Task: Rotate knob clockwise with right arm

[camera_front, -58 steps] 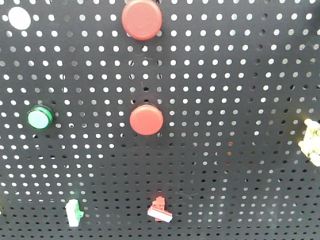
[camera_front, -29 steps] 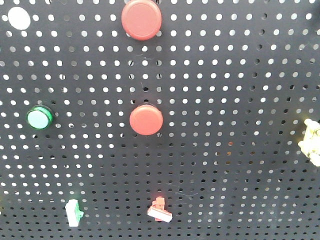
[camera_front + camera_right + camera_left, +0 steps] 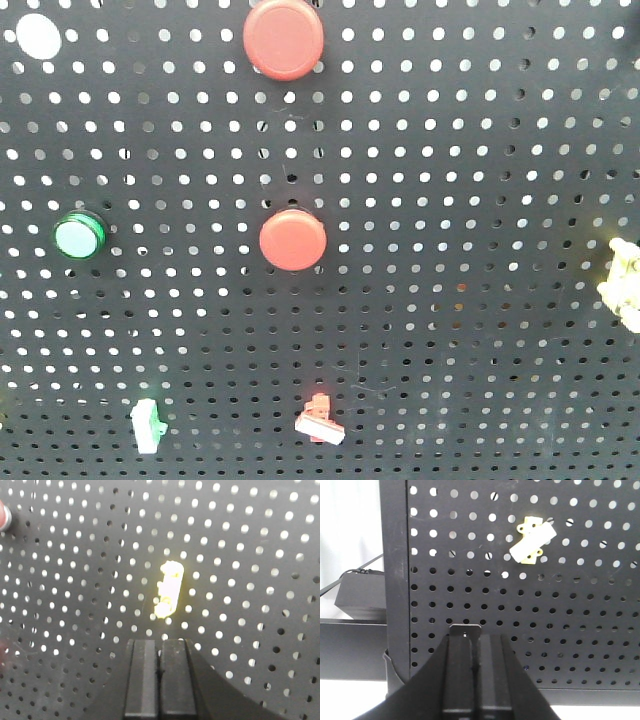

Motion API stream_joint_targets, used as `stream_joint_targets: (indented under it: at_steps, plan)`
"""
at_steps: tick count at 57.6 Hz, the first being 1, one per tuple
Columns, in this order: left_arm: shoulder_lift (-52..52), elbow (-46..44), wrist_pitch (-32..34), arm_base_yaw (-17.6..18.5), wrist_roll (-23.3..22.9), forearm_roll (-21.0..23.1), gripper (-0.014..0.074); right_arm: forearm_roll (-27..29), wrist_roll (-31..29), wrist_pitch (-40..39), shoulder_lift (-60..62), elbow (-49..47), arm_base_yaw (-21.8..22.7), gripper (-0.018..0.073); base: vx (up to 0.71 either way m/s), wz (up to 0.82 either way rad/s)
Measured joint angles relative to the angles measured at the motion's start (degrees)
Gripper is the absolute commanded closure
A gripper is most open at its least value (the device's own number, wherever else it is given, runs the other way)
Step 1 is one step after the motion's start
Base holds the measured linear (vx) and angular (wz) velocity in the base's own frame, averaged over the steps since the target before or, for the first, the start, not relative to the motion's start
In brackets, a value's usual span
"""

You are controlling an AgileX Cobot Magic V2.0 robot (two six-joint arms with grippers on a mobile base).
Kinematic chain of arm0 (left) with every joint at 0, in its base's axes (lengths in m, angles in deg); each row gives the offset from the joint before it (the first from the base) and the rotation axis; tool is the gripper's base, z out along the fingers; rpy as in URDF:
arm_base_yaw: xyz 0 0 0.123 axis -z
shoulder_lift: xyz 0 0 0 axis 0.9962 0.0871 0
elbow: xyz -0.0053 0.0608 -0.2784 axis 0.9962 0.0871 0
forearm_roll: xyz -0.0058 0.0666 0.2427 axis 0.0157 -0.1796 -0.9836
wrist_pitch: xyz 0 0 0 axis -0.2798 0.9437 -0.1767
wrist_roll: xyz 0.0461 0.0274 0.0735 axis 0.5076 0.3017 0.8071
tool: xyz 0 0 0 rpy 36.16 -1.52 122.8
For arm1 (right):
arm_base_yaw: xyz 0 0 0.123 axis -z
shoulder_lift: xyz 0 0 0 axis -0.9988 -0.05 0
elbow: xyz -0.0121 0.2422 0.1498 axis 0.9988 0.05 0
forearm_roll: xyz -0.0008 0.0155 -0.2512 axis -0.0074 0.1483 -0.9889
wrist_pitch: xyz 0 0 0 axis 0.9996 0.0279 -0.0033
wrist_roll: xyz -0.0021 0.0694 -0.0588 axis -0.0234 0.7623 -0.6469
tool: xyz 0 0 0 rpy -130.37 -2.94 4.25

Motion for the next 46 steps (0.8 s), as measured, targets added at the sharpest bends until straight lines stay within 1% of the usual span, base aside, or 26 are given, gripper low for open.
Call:
stream_joint_targets:
  at_steps: [10, 12, 18, 22, 24, 29, 34, 39, 46]
  plan:
    - [0.0, 0.0, 0.0, 0.0, 0.0, 0.0, 0.0603, 0.8, 0.0, 0.4, 0.0, 0.4, 0.0, 0.0568, 0.0, 0.0]
    - [0.0, 0.0, 0.0, 0.0, 0.0, 0.0, 0.0603, 2.2, 0.0, 0.6, 0.0, 0.8, 0.0, 0.0568, 0.0, 0.0]
    - [0.0, 0.0, 0.0, 0.0, 0.0, 0.0, 0.0603, 9.3, 0.0, 1.4, 1.0, 3.9, 1.6, 0.0568, 0.0, 0.0]
    - [0.0, 0.0, 0.0, 0.0, 0.0, 0.0, 0.0603, 14.4, 0.0, 3.0, 2.8, 6.9, 5.0, 0.0568, 0.0, 0.0]
    - [0.0, 0.0, 0.0, 0.0, 0.0, 0.0, 0.0603, 15.6, 0.1, 3.9, 3.9, 8.5, 7.0, 0.0568, 0.0, 0.0]
    - [0.0, 0.0, 0.0, 0.0, 0.0, 0.0, 0.0603, 16.7, 0.3, 6.6, 7.2, 12.9, 12.1, 0.0568, 0.0, 0.0]
    - [0.0, 0.0, 0.0, 0.0, 0.0, 0.0, 0.0603, 16.9, 0.4, 8.6, 10.2, 16.6, 16.2, 0.0568, 0.0, 0.0]
    - [0.0, 0.0, 0.0, 0.0, 0.0, 0.0, 0.0603, 16.8, 0.3, 10.7, 13.7, 19.1, 17.7, 0.0568, 0.0, 0.0]
    - [0.0, 0.0, 0.1, 0.0, 0.0, 0.0, 0.0603, 15.3, 0.3, 13.4, 15.9, 19.3, 17.9, 0.0568, 0.0, 0.0]
